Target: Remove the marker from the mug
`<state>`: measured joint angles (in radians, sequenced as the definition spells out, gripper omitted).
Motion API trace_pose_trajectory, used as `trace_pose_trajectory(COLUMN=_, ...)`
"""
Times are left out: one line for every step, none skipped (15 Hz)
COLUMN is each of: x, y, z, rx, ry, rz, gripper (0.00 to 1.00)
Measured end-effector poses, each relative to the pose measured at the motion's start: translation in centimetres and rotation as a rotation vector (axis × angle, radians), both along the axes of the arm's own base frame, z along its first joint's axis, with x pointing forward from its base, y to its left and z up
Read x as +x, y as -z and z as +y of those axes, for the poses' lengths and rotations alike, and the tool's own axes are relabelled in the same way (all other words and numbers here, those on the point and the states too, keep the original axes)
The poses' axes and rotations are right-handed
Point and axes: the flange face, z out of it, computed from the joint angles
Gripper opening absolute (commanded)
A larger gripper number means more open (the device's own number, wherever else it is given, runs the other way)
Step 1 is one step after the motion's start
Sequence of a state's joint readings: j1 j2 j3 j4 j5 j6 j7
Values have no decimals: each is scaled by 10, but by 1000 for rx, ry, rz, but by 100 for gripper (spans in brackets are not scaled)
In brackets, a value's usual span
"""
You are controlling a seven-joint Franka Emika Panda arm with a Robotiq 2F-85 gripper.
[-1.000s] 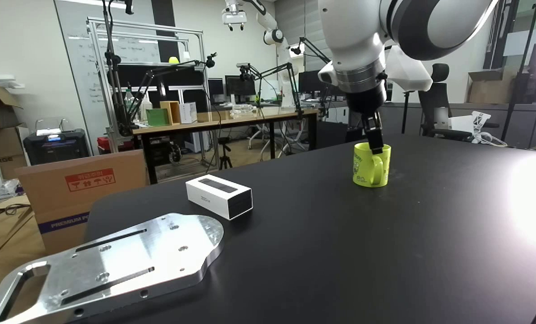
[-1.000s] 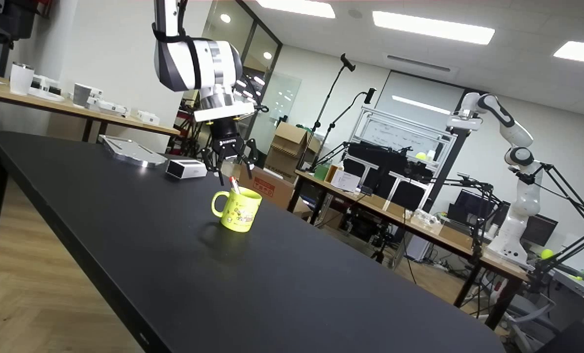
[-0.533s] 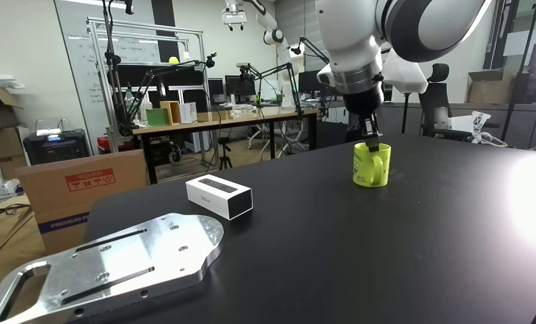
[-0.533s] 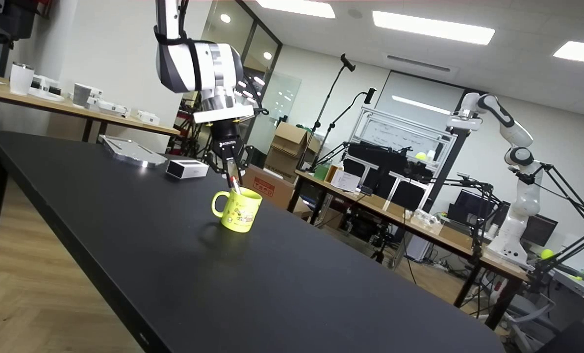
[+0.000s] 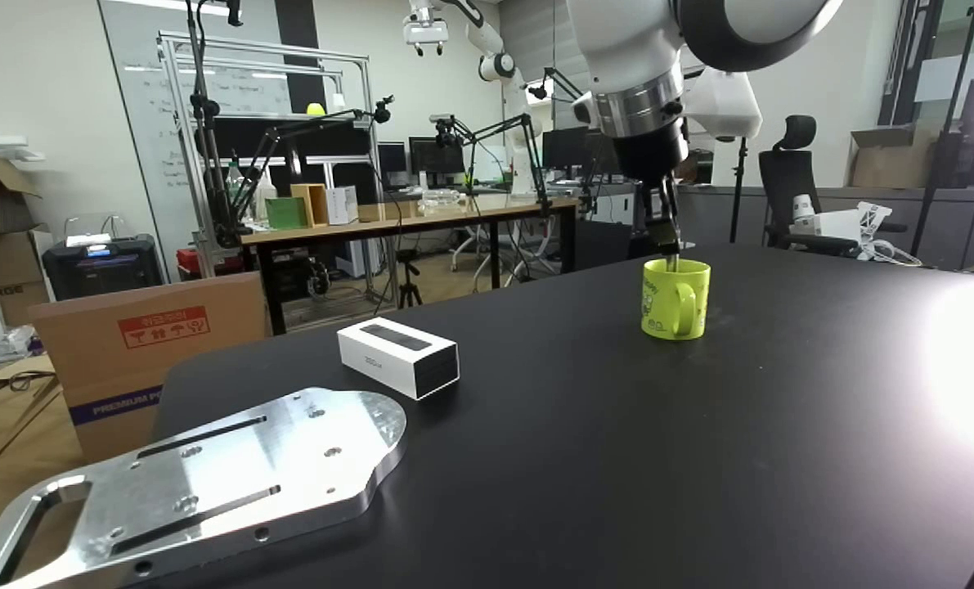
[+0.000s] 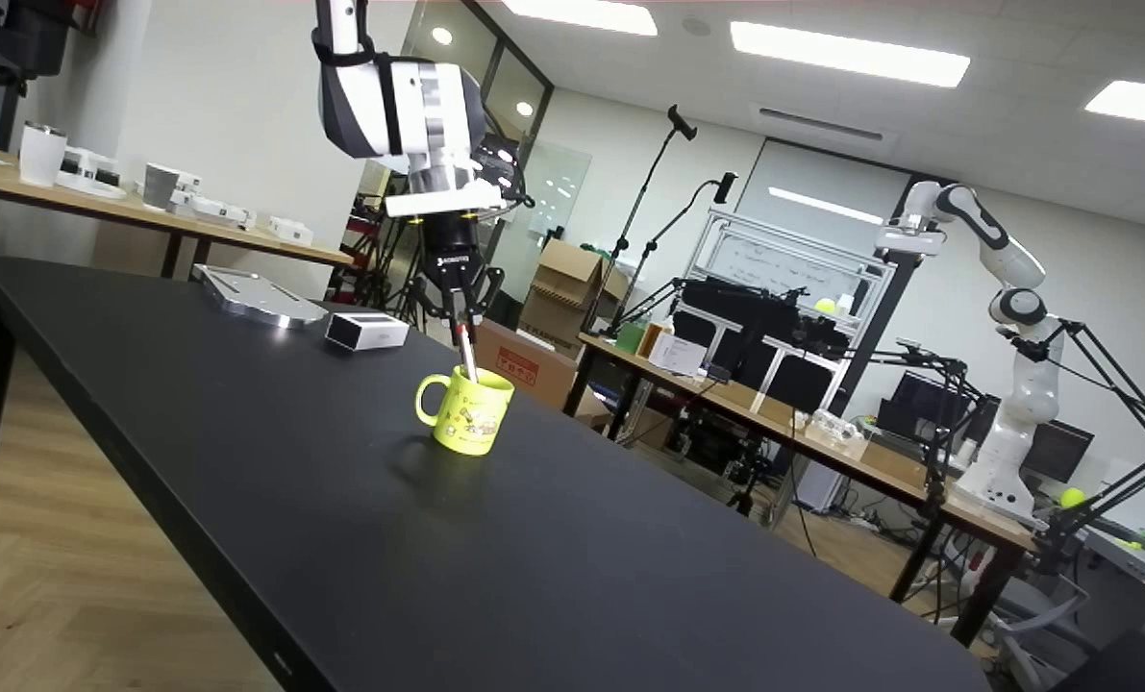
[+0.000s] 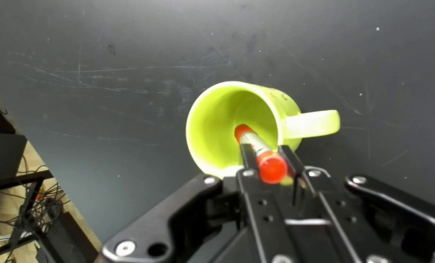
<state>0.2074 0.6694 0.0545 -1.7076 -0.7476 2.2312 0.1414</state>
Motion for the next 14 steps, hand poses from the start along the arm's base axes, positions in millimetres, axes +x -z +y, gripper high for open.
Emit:
trace_pose_trajectory(x=0, y=-9, z=4, rx=1, ry=0, rz=-8, gripper=5)
trace_pose_trajectory(x=0, y=-19, z=9, rx=0, ry=-4, rz=-18, gripper=5)
trace_pose_trajectory(x=-1, y=-31, z=14, rx=-4, ry=-8, rz=-28, gripper=5)
trace_pose_trajectory(x=-2, y=-43, z=21, rx=-9, ry=-15, rz=-39, gripper=5)
trace_pose_trajectory(x=-5, y=-54, z=28, rx=-15, ry=-22, rz=-47, gripper=5)
trace_pose_trajectory(x=-8, y=-65, z=35, rx=-21, ry=-30, rz=-53, gripper=5)
trace_pose_trajectory(x=-13, y=-75, z=43, rx=-27, ry=-41, rz=-57, gripper=5)
trace_pose_trajectory(x=-19, y=-82, z=52, rx=-35, ry=-56, rz=-59, gripper=5)
trace_pose_trajectory(x=-26, y=-87, z=61, rx=-48, ry=-77, rz=-57, gripper=5)
trace_pose_trajectory(x=-33, y=-90, z=70, rx=-63, ry=-103, rz=-55, gripper=5)
trace_pose_trajectory(x=-41, y=-90, z=81, rx=-82, ry=-139, rz=-55, gripper=5)
trace_pose_trajectory(x=-48, y=-88, z=91, rx=-101, ry=-178, rz=-55, gripper=5)
trace_pose_trajectory(x=-55, y=-84, z=100, rx=-120, ry=-214, rz=-52, gripper=5)
trace_pose_trajectory(x=-62, y=-79, z=108, rx=-133, ry=-241, rz=-43, gripper=5)
